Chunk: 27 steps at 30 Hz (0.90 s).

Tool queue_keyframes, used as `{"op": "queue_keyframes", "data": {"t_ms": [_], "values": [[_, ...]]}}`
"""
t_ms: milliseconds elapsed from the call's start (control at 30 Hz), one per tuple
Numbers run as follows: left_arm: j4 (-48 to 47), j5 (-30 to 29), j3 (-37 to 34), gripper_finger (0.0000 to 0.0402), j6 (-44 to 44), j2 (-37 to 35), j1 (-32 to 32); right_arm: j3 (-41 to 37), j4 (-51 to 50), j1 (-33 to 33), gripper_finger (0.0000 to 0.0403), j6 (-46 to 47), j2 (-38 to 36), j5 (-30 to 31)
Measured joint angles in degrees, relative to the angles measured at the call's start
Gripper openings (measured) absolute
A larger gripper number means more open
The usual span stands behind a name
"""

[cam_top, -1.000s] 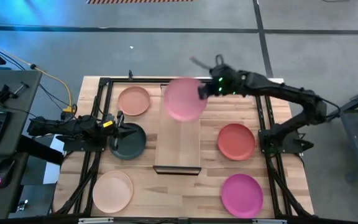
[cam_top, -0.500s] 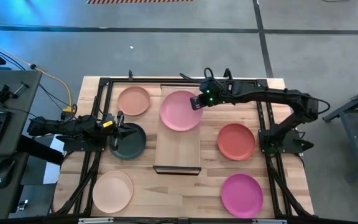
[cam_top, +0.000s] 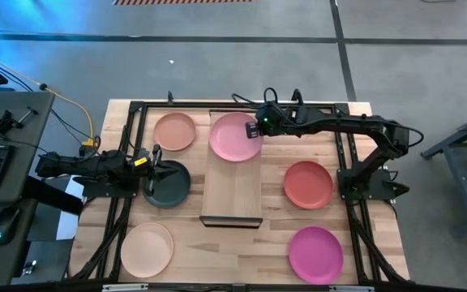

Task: Place and stack plates onto a shelf
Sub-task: Put the light pink plate on the shelf, then put the brown plate on the shelf

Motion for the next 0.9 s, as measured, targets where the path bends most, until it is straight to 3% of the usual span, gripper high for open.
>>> {"op": "queue_keyframes", "data": {"t_ms": [500, 900], "values": [[0.00, -0.01, -0.01, 0.0001, 0.00, 0.01, 0.01, 0.05, 0.12, -0.20, 0.0007, 1.87, -0.02, 0.35], [0.02, -0.02, 0.00, 0.0001, 0.00, 0.00, 0.02, 3.46, -3.75, -1.26, 0.0152, -6.47, -0.55, 1.34]]}}
